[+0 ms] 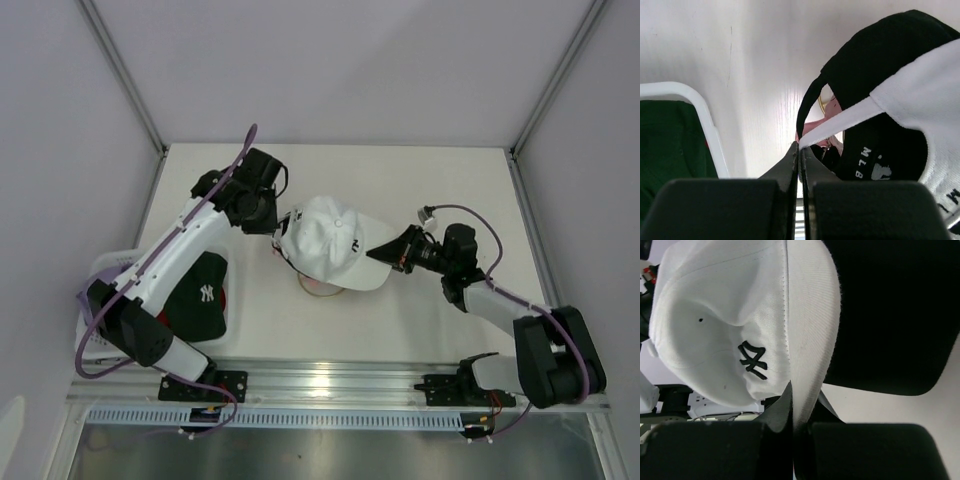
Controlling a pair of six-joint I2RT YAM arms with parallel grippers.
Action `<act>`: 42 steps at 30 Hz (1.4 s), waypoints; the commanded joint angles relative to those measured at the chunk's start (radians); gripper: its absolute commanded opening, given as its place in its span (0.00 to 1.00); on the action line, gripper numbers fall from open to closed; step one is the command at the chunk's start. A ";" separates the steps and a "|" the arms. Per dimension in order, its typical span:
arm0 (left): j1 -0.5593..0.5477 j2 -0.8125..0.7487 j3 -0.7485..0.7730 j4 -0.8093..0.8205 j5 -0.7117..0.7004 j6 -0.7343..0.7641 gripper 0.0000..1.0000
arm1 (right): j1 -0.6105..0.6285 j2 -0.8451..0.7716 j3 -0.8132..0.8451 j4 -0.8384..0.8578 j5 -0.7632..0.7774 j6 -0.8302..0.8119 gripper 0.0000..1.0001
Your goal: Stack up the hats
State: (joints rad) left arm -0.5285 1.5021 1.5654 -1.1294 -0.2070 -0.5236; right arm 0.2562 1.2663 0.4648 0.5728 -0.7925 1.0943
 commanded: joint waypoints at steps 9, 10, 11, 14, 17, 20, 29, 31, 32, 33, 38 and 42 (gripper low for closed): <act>0.081 0.075 -0.139 0.023 -0.066 0.033 0.01 | -0.023 0.274 0.066 -0.109 0.118 -0.184 0.00; 0.081 0.076 -0.175 0.029 -0.057 0.030 0.01 | -0.023 0.271 0.077 -0.126 0.122 -0.201 0.00; 0.081 0.075 -0.189 0.039 -0.054 0.024 0.01 | -0.021 0.260 0.084 -0.170 0.128 -0.220 0.00; 0.081 0.076 -0.234 0.063 -0.043 0.020 0.01 | -0.023 0.252 0.112 -0.244 0.151 -0.290 0.00; 0.081 0.080 -0.213 0.063 -0.037 0.027 0.01 | -0.029 0.277 0.138 -0.278 0.133 -0.323 0.00; 0.081 0.064 -0.185 0.057 -0.028 0.036 0.01 | -0.029 0.280 0.159 -0.297 0.118 -0.326 0.11; 0.081 -0.011 -0.110 0.008 0.014 0.063 0.12 | -0.080 0.105 0.273 -0.600 0.211 -0.461 1.00; 0.081 -0.028 -0.096 -0.001 0.027 0.062 0.24 | -0.094 0.046 0.313 -0.666 0.219 -0.491 1.00; 0.081 -0.045 -0.090 -0.013 0.031 0.060 0.35 | -0.100 0.026 0.330 -0.685 0.228 -0.501 1.00; 0.081 -0.055 -0.082 -0.018 0.035 0.060 0.41 | -0.101 0.009 0.345 -0.701 0.236 -0.516 1.00; 0.088 -0.144 -0.028 -0.070 0.003 0.048 0.92 | -0.100 -0.099 0.477 -0.780 0.233 -0.536 0.99; 0.154 -0.241 -0.007 -0.113 -0.054 0.004 0.99 | -0.095 -0.149 0.566 -0.830 0.223 -0.551 0.99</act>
State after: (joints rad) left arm -0.4263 1.3621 1.5143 -1.1923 -0.2054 -0.4820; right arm 0.1570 1.1553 0.9588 -0.1905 -0.5728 0.5854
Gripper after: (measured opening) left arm 0.991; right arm 0.993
